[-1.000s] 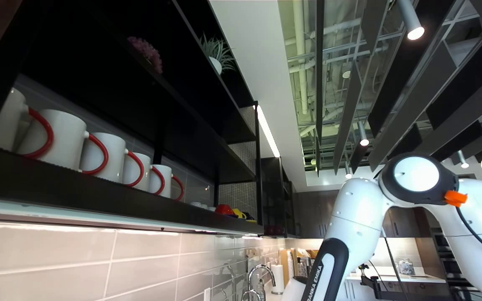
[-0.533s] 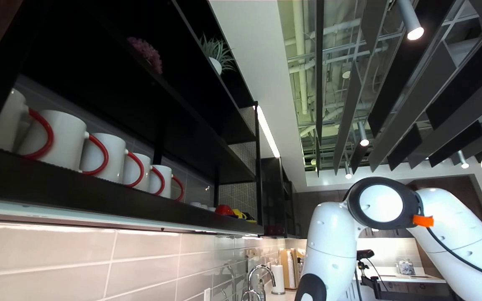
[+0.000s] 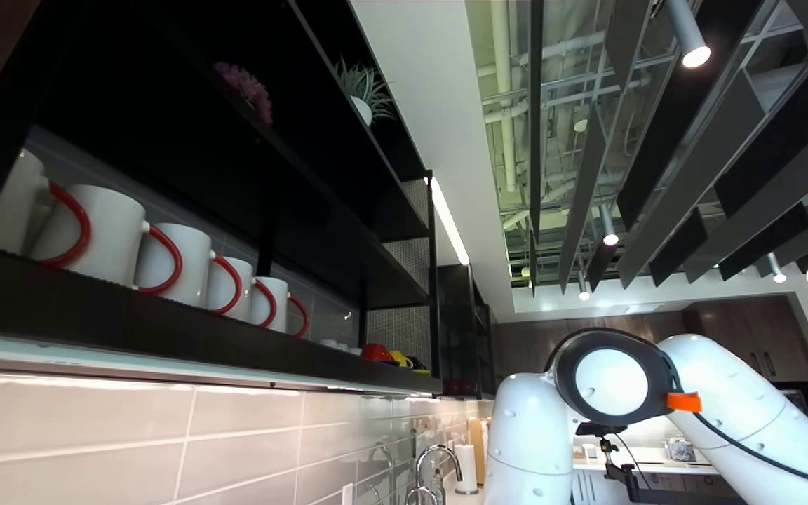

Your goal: Put the cup on top of the counter

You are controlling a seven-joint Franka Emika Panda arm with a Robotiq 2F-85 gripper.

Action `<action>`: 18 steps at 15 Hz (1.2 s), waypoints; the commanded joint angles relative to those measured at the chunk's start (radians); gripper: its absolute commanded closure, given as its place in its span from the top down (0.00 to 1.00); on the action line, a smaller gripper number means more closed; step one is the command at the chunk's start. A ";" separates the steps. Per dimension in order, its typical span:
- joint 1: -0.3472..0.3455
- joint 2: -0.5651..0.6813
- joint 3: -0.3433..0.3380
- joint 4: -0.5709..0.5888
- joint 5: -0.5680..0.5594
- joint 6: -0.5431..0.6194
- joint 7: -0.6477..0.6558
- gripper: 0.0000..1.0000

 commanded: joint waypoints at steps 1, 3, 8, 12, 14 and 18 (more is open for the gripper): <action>-0.071 0.066 0.079 0.049 -0.005 0.080 0.020 0.39; -0.093 0.093 0.102 0.060 -0.005 0.112 0.017 0.39; -0.114 0.146 0.110 0.072 0.013 0.188 0.007 0.39; -0.124 0.176 0.113 0.080 0.020 0.223 0.005 0.39; -0.142 0.175 0.129 0.079 0.008 0.210 0.009 0.39; -0.145 0.181 0.130 0.080 0.013 0.214 0.004 0.39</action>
